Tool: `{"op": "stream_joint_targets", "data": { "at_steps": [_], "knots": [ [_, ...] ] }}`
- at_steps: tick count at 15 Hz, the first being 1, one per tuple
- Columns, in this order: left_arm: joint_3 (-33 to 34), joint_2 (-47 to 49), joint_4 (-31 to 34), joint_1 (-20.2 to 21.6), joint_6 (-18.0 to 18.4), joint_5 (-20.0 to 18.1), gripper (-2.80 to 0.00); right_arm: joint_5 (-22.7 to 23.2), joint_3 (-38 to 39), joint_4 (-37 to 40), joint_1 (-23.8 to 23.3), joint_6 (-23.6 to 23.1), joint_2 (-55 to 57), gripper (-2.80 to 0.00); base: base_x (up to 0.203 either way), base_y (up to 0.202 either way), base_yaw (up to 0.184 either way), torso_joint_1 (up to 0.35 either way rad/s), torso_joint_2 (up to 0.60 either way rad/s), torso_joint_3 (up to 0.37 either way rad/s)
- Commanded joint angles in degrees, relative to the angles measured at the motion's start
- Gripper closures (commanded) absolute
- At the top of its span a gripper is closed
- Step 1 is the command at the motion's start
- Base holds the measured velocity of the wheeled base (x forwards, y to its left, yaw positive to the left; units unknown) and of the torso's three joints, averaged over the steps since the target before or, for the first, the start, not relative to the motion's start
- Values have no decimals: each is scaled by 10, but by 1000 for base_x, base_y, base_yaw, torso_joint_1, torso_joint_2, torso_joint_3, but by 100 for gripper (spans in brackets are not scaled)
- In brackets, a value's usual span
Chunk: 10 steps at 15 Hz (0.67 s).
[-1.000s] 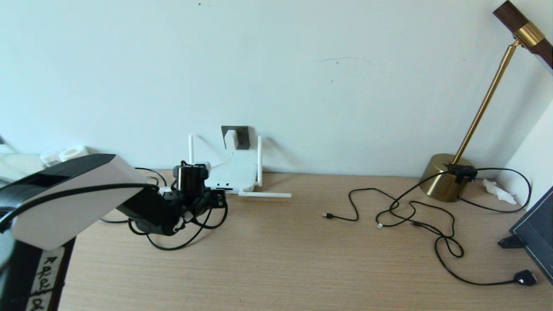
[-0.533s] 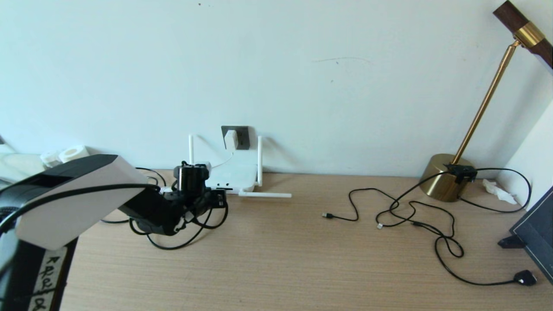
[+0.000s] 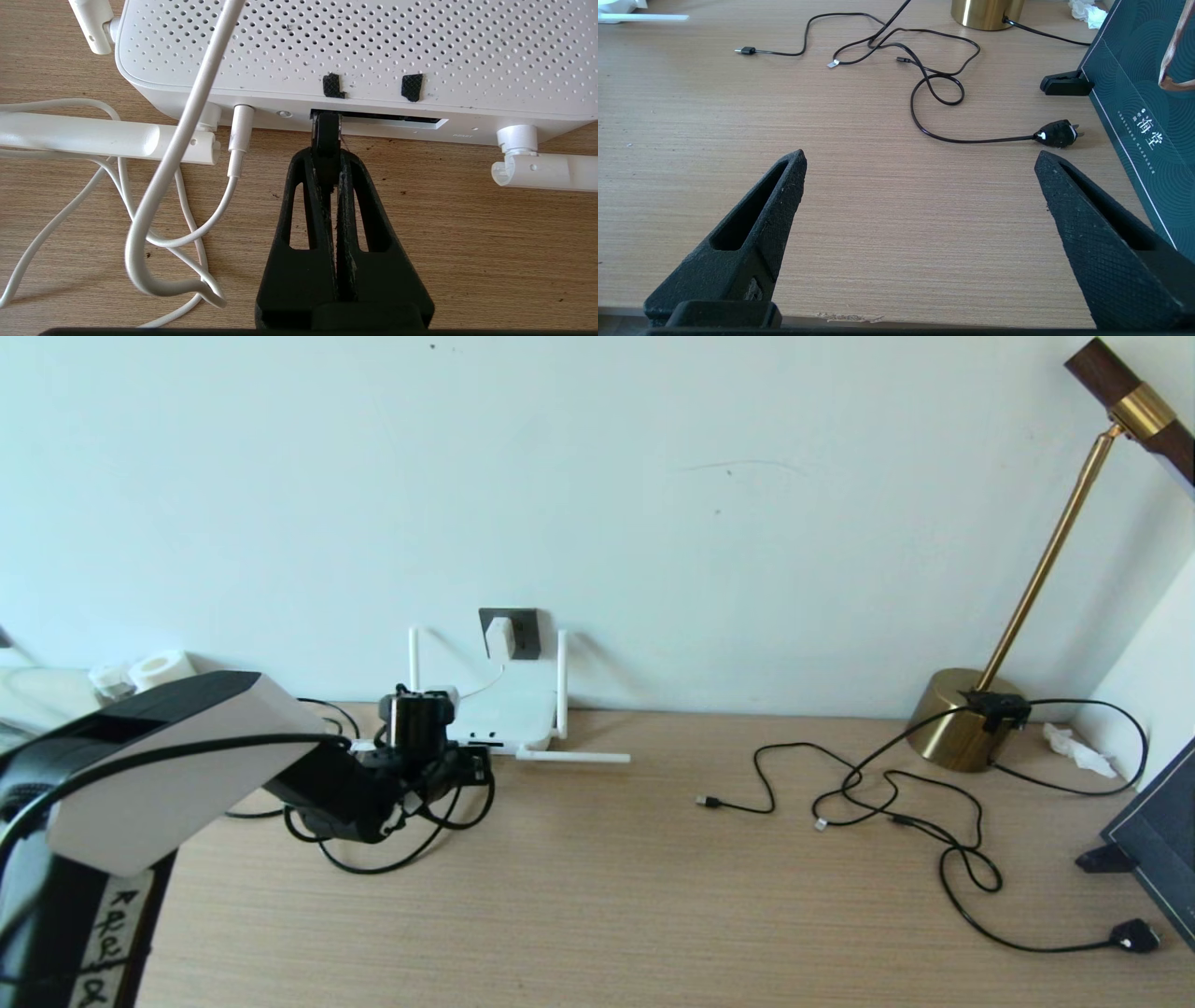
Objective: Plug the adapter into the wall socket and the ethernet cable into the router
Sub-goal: Plug cable into router interface
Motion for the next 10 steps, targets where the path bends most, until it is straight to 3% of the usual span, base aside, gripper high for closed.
{"op": "stream_joint_targets", "data": {
  "at_steps": [1, 10],
  "knots": [
    [-7, 10, -3, 0, -1, 0, 0, 0, 0, 1, 0, 0, 0, -280, 0, 0, 0, 0, 0, 0],
    [-19, 18, -3, 0, -2, 1, 0, 0, 0, 1, 0, 0, 0, -280, 0, 0, 0, 0, 0, 0]
  ]
}}
